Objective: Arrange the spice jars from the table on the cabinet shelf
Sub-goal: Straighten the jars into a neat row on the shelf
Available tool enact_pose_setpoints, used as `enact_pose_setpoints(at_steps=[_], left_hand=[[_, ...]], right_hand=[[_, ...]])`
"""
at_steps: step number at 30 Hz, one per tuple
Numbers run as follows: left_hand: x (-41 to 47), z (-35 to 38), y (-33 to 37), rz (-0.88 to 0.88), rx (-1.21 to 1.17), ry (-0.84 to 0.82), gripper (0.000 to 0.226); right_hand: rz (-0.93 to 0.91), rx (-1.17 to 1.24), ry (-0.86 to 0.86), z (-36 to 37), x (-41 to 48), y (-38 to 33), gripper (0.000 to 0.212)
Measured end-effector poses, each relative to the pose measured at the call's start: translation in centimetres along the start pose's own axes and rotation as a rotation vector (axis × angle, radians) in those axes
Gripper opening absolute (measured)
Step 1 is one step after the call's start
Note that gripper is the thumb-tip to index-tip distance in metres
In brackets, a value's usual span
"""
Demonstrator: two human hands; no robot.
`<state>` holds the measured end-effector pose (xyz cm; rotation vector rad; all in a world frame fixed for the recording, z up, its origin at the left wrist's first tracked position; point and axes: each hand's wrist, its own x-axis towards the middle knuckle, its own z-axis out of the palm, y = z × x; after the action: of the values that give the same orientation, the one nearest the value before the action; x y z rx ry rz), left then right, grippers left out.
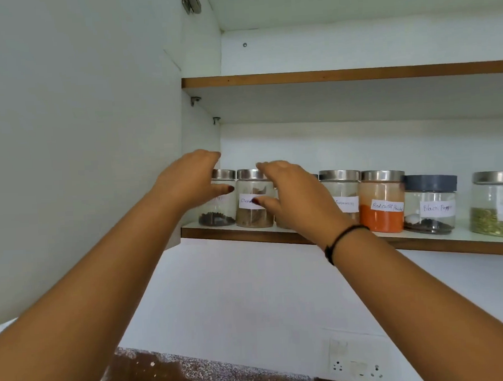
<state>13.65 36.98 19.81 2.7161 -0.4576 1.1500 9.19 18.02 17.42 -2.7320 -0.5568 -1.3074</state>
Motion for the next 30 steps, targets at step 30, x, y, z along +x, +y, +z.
enact_pose_setpoints(at_steps=[30], left_hand=[[5.4, 1.8, -2.4, 0.09, 0.102, -0.14, 0.037]], right_hand=[[0.039, -0.12, -0.078, 3.4, 7.8, 1.1, 0.032]])
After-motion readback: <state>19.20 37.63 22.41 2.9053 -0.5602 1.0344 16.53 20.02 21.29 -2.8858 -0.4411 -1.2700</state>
